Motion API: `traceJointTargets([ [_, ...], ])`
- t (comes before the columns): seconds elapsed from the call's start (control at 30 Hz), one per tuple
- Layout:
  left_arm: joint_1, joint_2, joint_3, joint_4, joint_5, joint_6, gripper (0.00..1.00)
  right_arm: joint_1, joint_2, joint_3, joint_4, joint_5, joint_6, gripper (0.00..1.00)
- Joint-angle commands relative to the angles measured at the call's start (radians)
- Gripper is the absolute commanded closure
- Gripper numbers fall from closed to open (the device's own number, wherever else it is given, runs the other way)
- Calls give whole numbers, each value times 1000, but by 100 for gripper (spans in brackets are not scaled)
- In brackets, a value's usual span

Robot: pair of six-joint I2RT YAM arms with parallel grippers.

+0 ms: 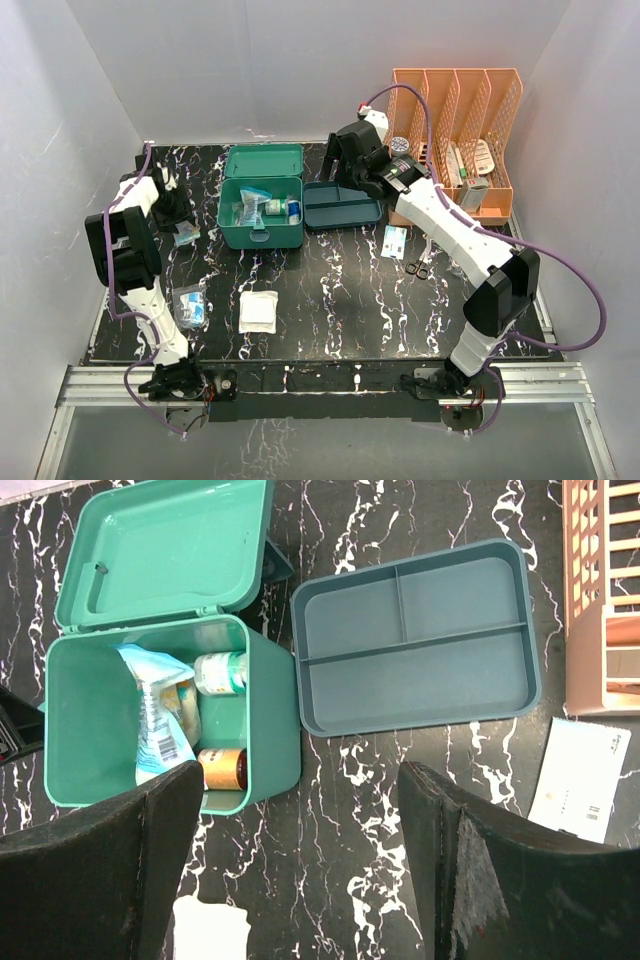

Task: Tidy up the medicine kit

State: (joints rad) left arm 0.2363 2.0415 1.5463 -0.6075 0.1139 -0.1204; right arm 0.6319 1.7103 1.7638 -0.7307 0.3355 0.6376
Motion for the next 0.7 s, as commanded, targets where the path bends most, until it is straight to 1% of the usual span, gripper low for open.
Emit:
traceJointTargets([
  [0.0, 0, -22, -45, -31, -31, -6, 49, -10, -66, -24, 40, 14, 23, 23],
  [0.07, 0, -25, -67, -29, -38, -6, 51, -12, -73, -35, 43, 13, 28, 23],
  [0.17, 0, -32, -93, -25, -51, -6, 53, -15, -85, -49, 45, 13, 35, 23],
  [0.23, 0, -36, -106, -17, -55, -2, 55, -17, -94, -61, 45, 16, 41, 23],
  [0.3, 0, -33, -113, -16, -60, 1, 61, -18, -107, -76, 49, 16, 48, 23],
  [0.4, 0, -29, -117, -19, -64, 6, 76, -22, -120, -98, 54, 14, 62, 23],
  [0.43, -1, -30, -118, -19, -65, 9, 79, -22, -125, -104, 55, 14, 65, 23],
  [0.47, 0, -30, -119, -20, -65, 11, 84, -23, -130, -109, 58, 13, 68, 23],
  [0.6, 0, -29, -129, -24, -66, 18, 98, -28, -144, -127, 65, 13, 77, 23],
  [0.63, 0, -29, -131, -26, -66, 21, 100, -29, -147, -130, 66, 12, 79, 23],
  [0.67, 0, -31, -133, -28, -66, 23, 100, -29, -149, -134, 67, 11, 81, 23],
])
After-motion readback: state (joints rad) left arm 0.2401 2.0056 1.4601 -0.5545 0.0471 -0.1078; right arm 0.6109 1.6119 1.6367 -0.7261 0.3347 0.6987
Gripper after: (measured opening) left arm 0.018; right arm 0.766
